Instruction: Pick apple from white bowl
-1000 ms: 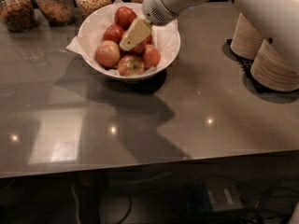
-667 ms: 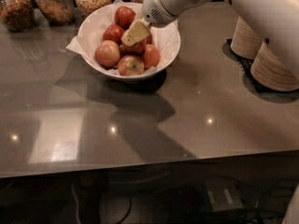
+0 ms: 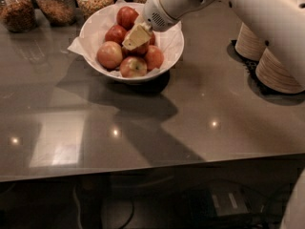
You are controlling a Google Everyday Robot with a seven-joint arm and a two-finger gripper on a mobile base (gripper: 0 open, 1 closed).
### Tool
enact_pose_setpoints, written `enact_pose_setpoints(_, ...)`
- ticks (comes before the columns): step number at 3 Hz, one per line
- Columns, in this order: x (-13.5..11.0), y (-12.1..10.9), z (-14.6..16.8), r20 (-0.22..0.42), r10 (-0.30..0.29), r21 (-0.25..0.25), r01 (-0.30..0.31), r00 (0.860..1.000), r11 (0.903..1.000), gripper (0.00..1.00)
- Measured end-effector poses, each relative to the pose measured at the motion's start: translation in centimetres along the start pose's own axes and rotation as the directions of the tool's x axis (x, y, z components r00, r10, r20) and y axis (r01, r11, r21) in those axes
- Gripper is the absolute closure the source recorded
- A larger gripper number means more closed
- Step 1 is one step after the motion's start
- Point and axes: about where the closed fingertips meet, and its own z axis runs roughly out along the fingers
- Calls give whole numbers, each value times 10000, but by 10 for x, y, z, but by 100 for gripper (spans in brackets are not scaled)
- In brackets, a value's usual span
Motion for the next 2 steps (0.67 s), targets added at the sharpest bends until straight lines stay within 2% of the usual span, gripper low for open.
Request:
enact_pose_setpoints(1, 5, 5, 9, -70, 107, -220, -108, 9999, 9997, 32)
enact_pose_setpoints(2, 8, 5, 12, -105, 150, -238, -153, 9998, 9996, 33)
